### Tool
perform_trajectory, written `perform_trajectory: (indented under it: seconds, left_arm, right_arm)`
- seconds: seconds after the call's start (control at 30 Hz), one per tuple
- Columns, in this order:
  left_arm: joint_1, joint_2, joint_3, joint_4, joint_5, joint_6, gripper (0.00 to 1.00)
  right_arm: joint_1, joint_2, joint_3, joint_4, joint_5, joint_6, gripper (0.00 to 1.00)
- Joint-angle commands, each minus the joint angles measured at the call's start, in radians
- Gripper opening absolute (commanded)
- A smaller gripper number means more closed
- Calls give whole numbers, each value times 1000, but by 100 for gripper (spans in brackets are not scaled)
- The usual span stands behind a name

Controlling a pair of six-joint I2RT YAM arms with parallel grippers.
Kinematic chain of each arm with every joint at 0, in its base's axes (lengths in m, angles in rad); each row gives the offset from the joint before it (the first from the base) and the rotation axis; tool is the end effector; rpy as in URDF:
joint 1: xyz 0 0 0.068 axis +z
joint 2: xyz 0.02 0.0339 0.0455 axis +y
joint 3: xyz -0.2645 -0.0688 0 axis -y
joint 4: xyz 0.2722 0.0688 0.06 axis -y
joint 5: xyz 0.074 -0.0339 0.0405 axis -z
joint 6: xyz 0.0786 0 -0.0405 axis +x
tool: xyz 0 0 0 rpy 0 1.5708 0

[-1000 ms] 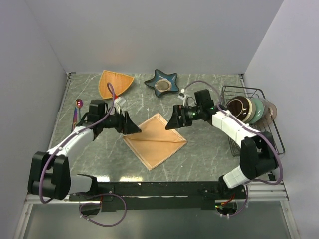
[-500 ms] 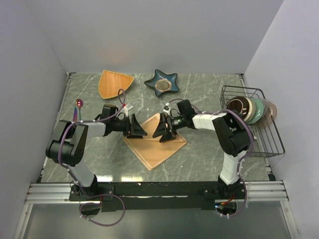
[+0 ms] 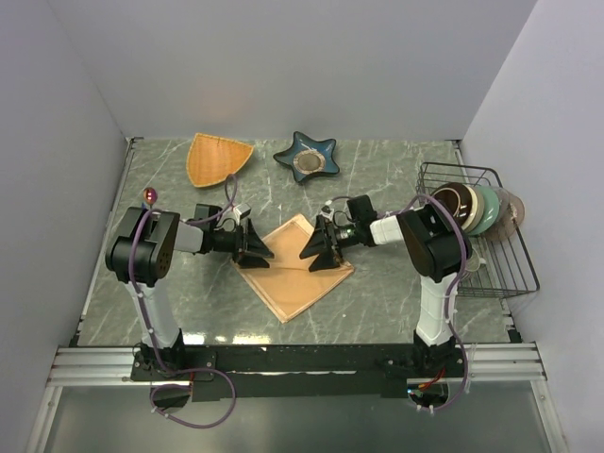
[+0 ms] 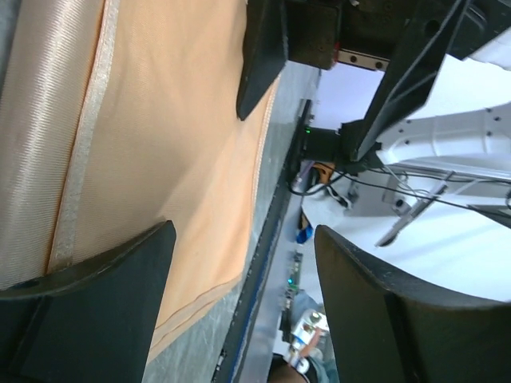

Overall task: Fold the napkin into a case and place the utensils inside
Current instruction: Smooth out the upper triangle-folded napkin at the center of the board.

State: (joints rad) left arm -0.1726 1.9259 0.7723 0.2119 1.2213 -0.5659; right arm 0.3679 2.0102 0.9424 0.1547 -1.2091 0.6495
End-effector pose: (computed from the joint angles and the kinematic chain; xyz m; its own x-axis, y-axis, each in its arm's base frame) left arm 0.3188 -0.1305 0.0554 -0.9959 -0.0127 -0.0894 0.0823 0.2791 -0.9567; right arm 0.3268 0.2047 0.0627 -0.9877 -0.1514 -0.0392 -0.0796 0.2713 0.9592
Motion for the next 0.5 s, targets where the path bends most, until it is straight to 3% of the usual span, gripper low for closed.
perform_trajectory:
  seconds: [0.0,0.17,0.47]
  left_arm:
    - [27,67,2,-40,-29,93,78]
    - [33,1,22,-144,7,205,78]
    - [19,-228,78,-577,127,532,80]
  right_arm:
    - [-41,76,2,-98,37,-108,97]
    - [-61,39,15,-220,43,-191,97]
    - [-49,-272,81,-540,8,-419,98]
